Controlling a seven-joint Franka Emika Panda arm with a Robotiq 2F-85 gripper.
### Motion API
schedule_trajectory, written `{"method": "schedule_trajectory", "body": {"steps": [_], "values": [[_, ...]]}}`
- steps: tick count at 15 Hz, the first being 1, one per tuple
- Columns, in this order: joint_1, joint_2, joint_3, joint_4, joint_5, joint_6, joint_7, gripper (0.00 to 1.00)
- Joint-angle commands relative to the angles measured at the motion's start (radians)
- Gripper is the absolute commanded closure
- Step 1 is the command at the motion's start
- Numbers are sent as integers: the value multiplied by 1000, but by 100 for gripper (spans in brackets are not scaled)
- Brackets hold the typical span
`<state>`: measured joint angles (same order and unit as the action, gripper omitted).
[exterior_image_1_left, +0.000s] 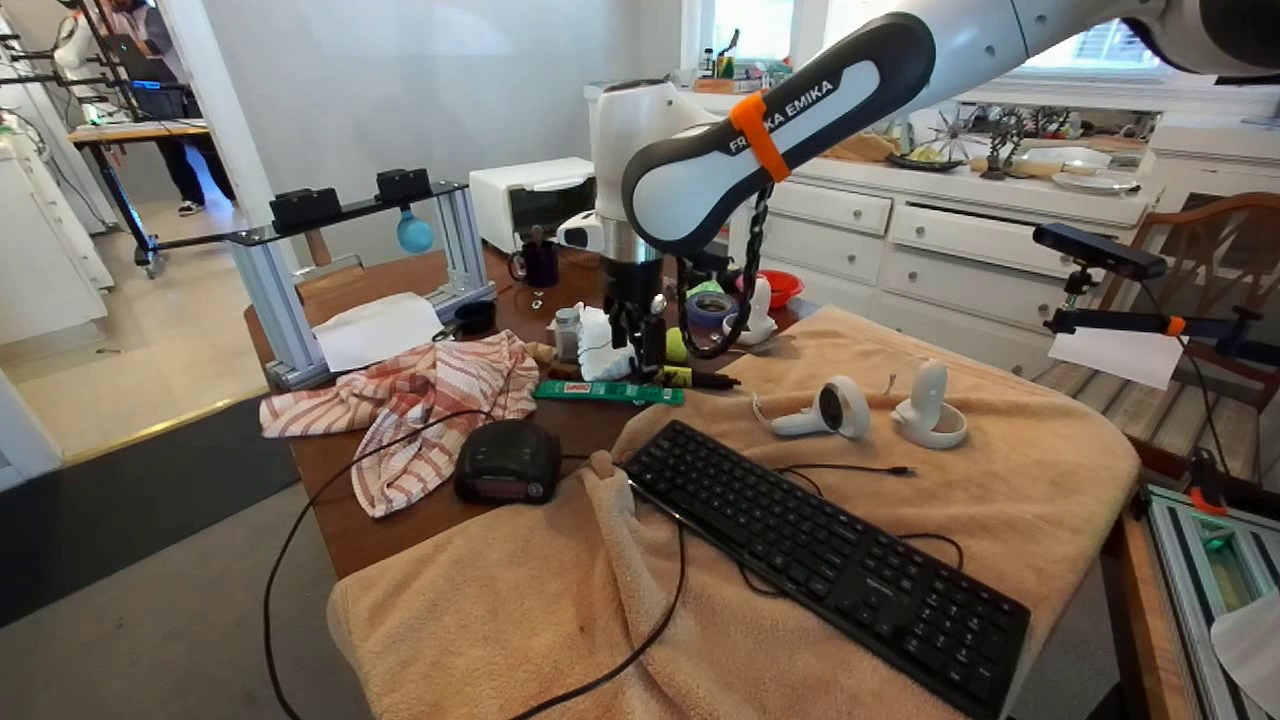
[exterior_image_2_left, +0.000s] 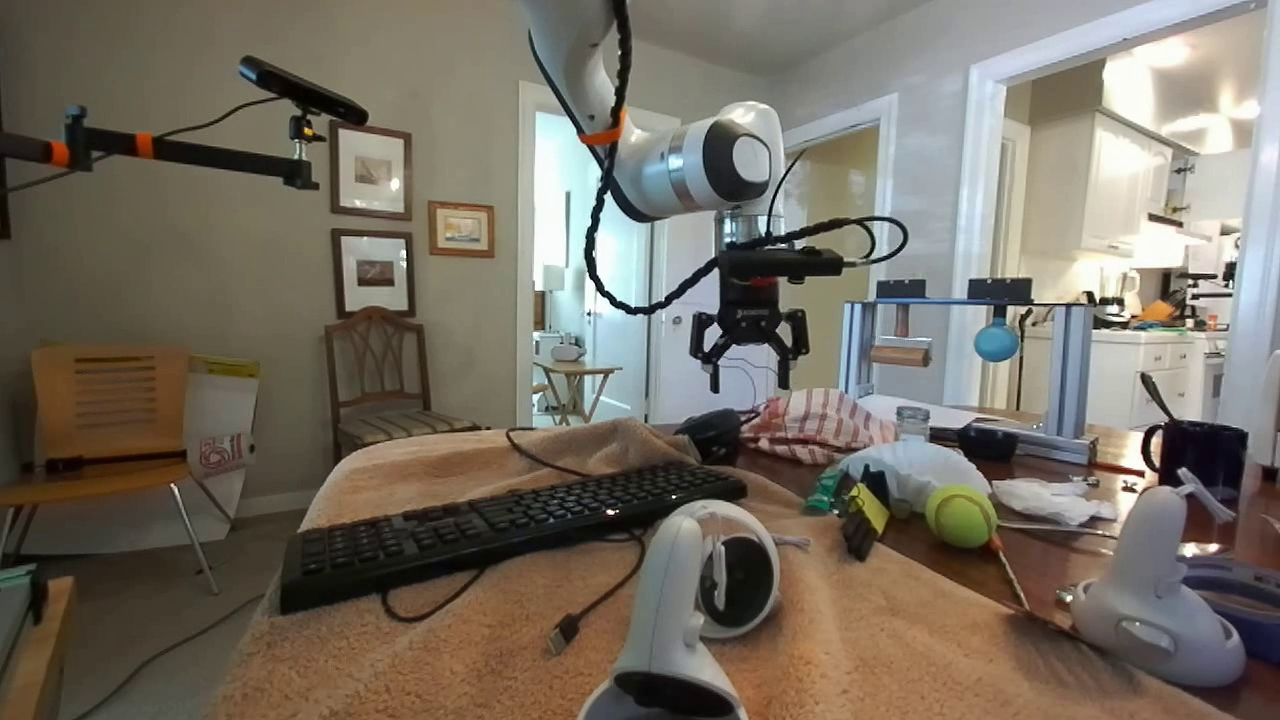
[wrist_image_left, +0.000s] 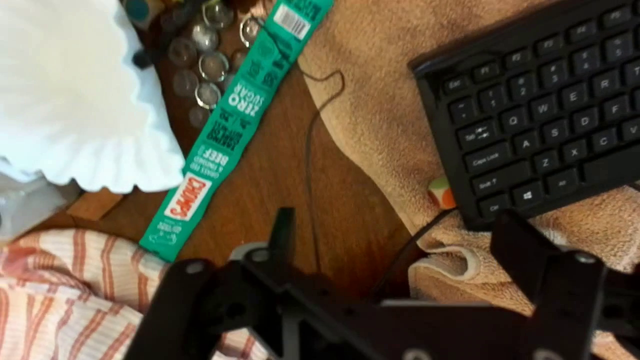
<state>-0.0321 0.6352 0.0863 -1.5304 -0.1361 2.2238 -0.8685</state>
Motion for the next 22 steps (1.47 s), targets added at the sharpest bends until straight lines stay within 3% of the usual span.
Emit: {"method": "schedule_trajectory", "body": {"steps": [1, 6, 9, 18, 22], "values": [[32, -62, -59, -73, -43, -68, 180, 0], [23, -83, -79, -80, -57, -264, 360, 0], [9, -28, -71, -54, -99, -287, 326, 0], [-127, 41, 9, -199, -68, 358, -55, 0], [-202, 62, 113, -236, -30, 519, -256, 0]]}}
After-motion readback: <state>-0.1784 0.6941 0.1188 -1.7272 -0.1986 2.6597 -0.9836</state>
